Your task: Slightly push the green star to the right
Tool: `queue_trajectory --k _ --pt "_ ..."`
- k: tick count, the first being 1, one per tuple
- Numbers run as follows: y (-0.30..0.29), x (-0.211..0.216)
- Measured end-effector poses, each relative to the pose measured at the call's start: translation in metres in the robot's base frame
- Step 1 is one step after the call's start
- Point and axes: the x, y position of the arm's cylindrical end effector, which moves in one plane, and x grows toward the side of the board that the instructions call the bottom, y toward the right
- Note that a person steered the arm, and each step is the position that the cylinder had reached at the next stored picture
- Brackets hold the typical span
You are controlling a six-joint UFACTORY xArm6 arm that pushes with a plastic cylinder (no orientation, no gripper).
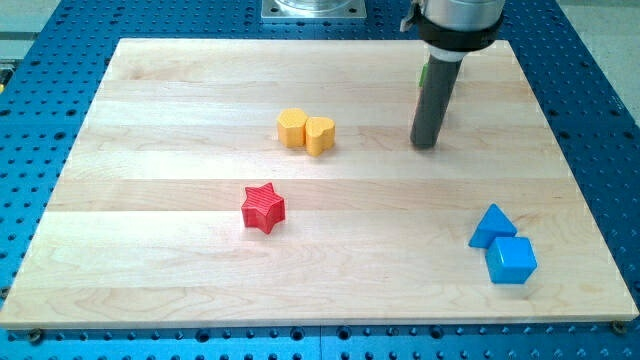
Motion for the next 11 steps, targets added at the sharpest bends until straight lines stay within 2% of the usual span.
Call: queue_trajectory --k 1,3,4,5,6,7,10,11 --pt "-0.031 -0.018" --pt "-0.015 -0.038" --pt "-0.053 -0.029" --pt "-0.096 -0.075" --pt "-0.086 -0.108" --pt "-0.058 -0.119" --pt "0.009 -0.115" --pt "0.011 -0.107"
